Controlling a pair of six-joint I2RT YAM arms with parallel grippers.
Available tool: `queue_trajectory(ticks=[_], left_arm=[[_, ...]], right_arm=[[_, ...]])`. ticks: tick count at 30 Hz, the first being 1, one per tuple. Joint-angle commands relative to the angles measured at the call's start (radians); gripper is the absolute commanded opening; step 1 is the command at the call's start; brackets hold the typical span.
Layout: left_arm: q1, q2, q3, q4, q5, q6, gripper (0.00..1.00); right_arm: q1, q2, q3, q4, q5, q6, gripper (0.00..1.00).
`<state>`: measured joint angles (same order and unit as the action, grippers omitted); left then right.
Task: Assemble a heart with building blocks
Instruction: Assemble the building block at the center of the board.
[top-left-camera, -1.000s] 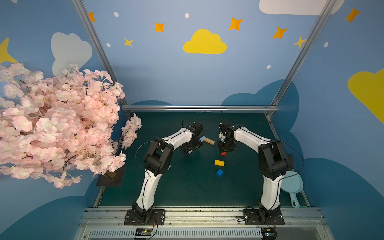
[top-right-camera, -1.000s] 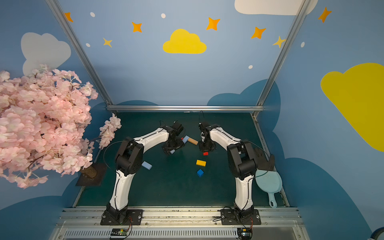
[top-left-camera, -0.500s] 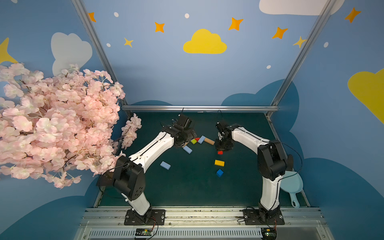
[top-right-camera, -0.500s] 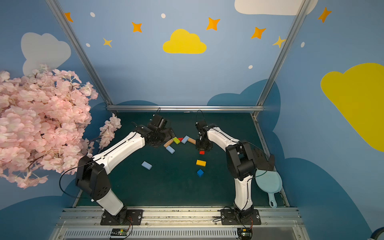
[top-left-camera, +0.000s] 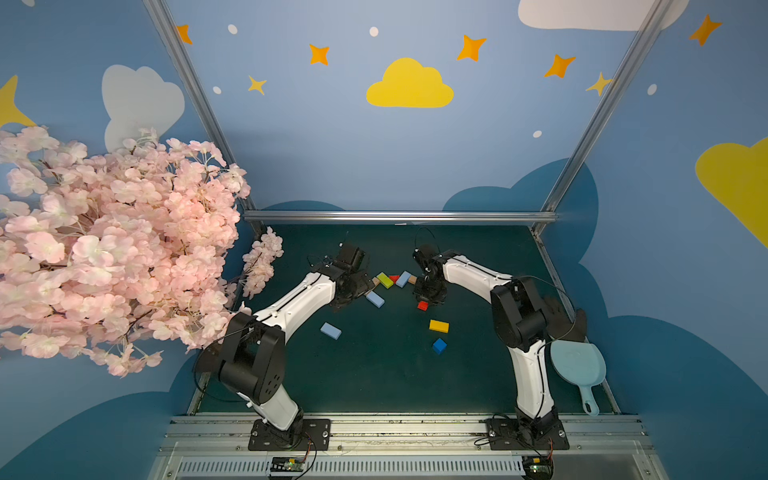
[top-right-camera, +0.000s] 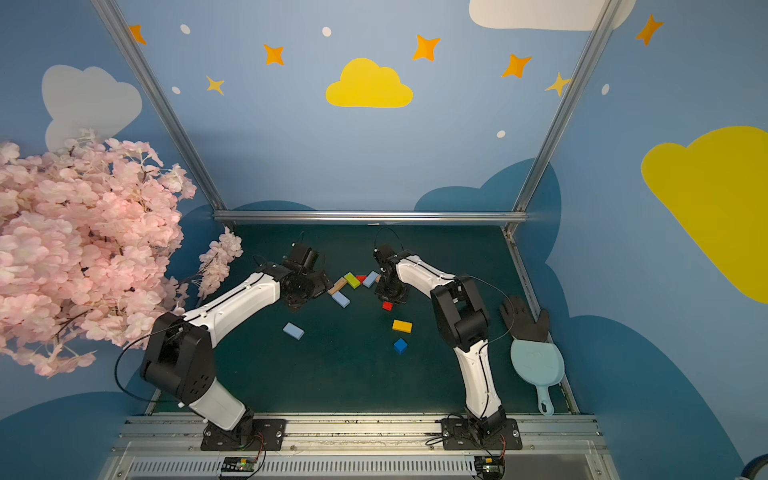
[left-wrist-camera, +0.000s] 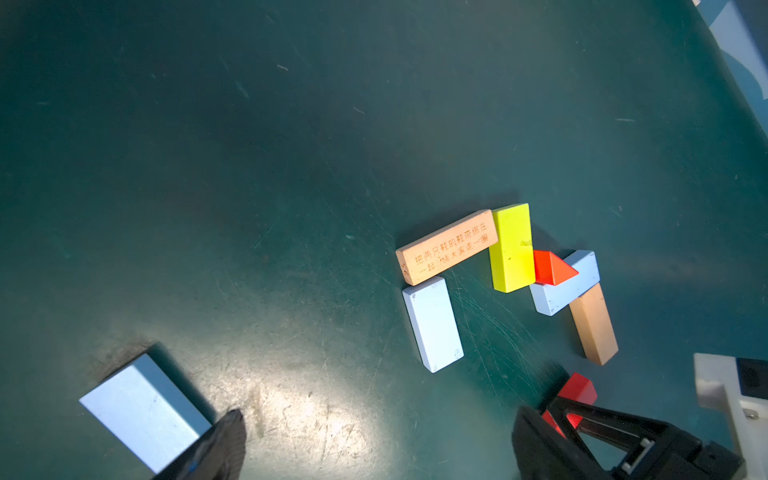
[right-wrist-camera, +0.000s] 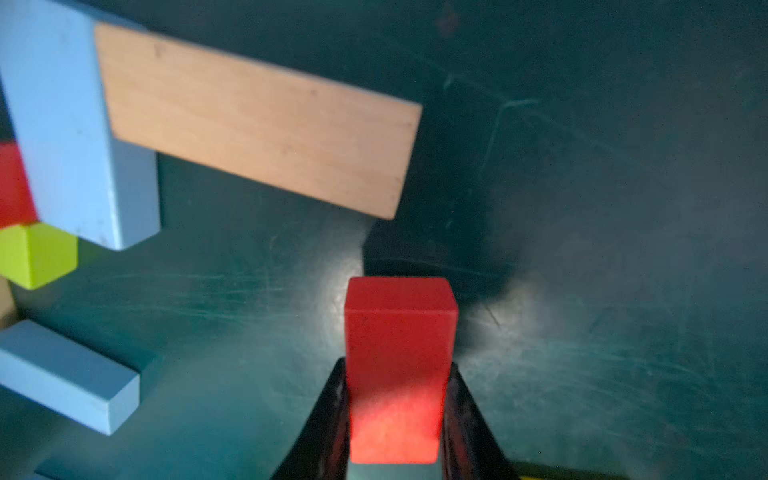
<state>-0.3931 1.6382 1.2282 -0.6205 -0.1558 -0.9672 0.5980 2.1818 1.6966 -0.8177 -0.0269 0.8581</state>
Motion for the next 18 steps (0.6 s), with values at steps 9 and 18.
queue_trajectory(ticks=[9,18], left_arm=[[0.038,-0.007,0.006,0.007,0.024,0.022,1.0],[0.053,-0.002,0.004,0.011,0.045,0.033,1.0]], right_arm=[[0.001,0.096,0.093,-0.039,-0.019,0.114,0.0],[-0.006,0.13,0.123,-0.053,-0.025,0.135,0.0]])
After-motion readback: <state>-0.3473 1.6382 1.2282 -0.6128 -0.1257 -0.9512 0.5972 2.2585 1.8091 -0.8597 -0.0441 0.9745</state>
